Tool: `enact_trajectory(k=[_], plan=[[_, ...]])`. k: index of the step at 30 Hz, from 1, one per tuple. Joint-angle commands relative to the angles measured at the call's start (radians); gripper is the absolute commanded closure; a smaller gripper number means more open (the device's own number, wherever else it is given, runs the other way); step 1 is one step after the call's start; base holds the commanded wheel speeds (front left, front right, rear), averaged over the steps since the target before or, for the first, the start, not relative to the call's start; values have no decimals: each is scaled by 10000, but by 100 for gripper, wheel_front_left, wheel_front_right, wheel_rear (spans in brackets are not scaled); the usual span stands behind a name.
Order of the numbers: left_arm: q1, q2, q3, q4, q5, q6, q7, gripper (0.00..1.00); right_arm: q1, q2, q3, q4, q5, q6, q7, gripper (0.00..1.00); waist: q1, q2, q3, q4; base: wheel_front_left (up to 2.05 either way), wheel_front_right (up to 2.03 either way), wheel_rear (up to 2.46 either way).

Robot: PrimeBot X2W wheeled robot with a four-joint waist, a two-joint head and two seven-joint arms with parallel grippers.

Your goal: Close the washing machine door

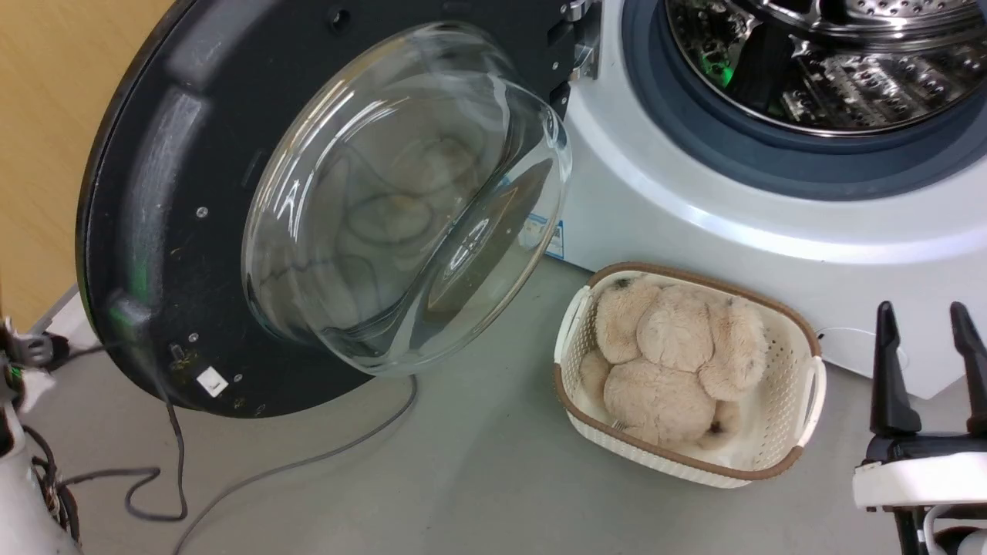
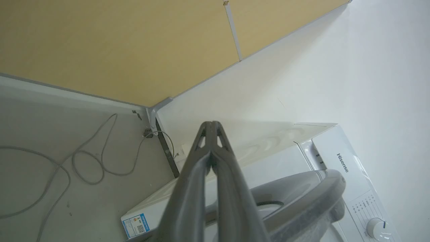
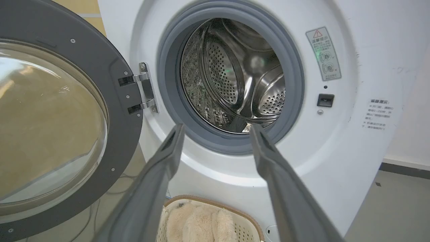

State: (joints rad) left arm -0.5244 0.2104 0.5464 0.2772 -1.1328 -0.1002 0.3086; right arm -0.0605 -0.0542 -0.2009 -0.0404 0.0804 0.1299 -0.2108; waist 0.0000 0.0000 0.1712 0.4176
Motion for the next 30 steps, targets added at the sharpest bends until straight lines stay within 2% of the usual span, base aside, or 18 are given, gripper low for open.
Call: enact_trajectory(k=[1, 17, 24, 30], plan=[[132, 3, 167, 118, -513, -93, 202, 100, -170, 33, -87, -78, -34, 7, -116, 0, 0, 0, 93, 63, 0, 0, 0], [1595, -664, -909, -1000, -3478, -272, 2541, 100, -367, 39, -290, -134, -75, 8, -449, 0, 0, 0, 421, 568, 0, 0, 0], [2667, -1124, -1482, -3016, -4834, -304, 4063, 100, -365, 40, -304, -106, 2, 8, -509, 0, 0, 0, 373, 638, 0, 0, 0], [3667, -1422, -2678, -4749, -4758, -304, 5007, 100, -346, 40, -368, -88, -24, 8, -509, 0, 0, 0, 323, 632, 0, 0, 0]])
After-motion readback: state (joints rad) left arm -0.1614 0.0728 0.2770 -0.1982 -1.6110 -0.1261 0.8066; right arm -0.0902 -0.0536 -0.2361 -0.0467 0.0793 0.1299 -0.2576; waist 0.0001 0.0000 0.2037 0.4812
